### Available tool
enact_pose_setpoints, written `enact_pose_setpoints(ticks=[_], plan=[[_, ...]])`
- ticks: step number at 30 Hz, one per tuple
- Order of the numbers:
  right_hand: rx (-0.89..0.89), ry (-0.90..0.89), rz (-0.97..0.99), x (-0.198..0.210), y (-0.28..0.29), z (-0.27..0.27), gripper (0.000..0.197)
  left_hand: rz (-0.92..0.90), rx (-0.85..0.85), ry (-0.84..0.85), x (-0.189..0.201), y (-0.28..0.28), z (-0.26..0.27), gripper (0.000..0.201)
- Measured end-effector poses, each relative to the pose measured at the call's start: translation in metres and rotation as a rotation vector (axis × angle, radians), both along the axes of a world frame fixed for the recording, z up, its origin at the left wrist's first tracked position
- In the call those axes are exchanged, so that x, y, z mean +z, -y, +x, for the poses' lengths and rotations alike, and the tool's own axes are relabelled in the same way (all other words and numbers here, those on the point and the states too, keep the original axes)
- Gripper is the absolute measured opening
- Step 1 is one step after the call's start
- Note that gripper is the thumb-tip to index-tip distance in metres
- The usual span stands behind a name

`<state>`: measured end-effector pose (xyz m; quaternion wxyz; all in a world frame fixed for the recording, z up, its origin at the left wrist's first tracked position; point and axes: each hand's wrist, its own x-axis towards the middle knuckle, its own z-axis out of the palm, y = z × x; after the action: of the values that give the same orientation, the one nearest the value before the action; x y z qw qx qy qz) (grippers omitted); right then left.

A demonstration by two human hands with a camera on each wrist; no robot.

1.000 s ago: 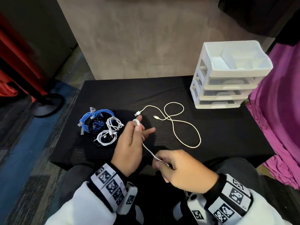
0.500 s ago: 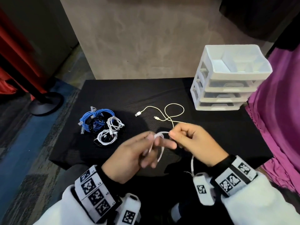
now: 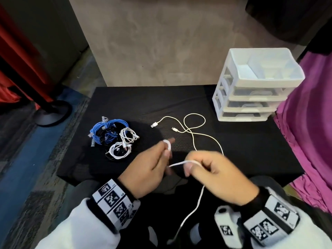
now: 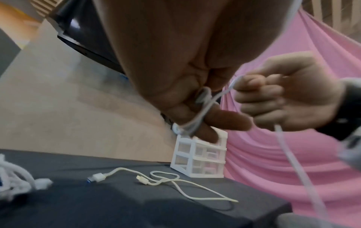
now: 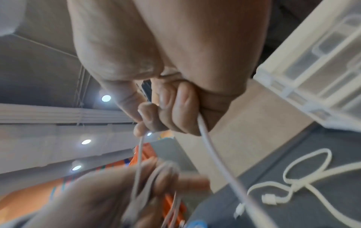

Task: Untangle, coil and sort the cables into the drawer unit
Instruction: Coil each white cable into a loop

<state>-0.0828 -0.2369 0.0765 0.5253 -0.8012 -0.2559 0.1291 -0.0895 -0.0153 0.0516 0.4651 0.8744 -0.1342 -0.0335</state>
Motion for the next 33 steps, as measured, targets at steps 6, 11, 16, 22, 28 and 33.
enact_pose_setpoints(ticks=[6,11,16,22,28,33], plan=[[-0.161,-0.036,0.106,-0.01,0.019,0.041,0.018,-0.538,-0.208,-0.41,0.023,0.023,-0.018,0.031],[-0.074,-0.15,0.038,-0.055,-0.003,0.021,0.032,-0.874,-0.023,-0.332,0.041,0.02,-0.01,0.032],[-0.023,-0.169,-0.067,-0.069,-0.023,-0.016,0.035,-0.793,0.186,-0.122,0.031,0.014,0.009,0.029],[0.035,0.176,-0.289,-0.025,-0.013,-0.026,0.024,0.056,0.121,0.072,-0.009,0.008,0.008,0.026],[-0.221,0.115,-0.012,-0.008,0.013,0.011,0.015,-0.551,-0.106,-0.478,0.015,0.028,-0.015,0.034],[-0.166,-0.412,0.413,-0.015,-0.004,0.004,0.019,-0.705,-0.16,-0.445,0.015,0.036,-0.021,0.03]])
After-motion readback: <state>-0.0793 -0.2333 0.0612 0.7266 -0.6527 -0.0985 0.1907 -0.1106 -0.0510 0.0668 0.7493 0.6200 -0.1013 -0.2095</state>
